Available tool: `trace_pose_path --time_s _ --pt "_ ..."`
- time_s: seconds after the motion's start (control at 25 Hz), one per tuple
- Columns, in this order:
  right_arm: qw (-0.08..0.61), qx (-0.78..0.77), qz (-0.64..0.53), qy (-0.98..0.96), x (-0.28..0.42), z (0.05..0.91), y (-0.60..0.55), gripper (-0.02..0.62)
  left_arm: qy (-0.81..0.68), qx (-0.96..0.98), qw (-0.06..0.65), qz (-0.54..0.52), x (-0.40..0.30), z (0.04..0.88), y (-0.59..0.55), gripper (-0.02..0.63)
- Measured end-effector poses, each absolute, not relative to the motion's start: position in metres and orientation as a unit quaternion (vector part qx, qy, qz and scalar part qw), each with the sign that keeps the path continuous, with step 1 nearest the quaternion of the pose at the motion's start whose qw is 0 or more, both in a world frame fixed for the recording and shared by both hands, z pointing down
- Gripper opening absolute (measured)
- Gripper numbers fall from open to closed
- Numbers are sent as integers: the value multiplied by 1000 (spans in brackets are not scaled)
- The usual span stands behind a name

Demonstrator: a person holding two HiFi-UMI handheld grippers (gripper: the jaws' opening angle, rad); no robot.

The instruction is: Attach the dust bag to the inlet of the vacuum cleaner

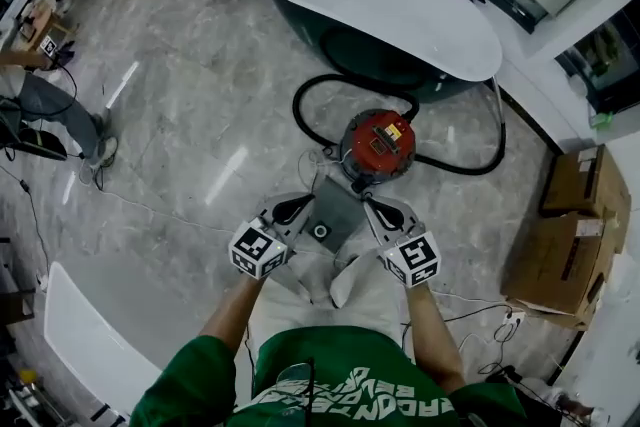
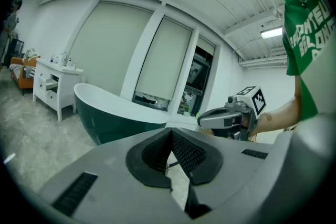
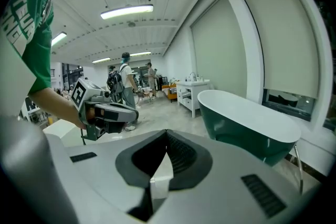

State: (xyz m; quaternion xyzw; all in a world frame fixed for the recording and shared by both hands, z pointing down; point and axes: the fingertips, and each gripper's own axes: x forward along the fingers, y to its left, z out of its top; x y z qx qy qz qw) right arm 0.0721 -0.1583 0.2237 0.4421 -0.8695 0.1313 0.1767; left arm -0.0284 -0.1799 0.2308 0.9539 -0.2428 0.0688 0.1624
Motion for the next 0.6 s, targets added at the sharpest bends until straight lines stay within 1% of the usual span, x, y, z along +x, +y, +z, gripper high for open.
trace_pose_path --time_s 0.12,0.28,0.6 --pt "180 438 125 -872 73 266 -181 9 -237 956 155 74 -22 277 -197 3" --pt "166 435 110 -878 77 326 -218 9 -224 961 139 86 -14 347 -225 5" --pt "136 453 89 -877 116 464 -276 9 -208 967 114 93 -15 510 -275 5"
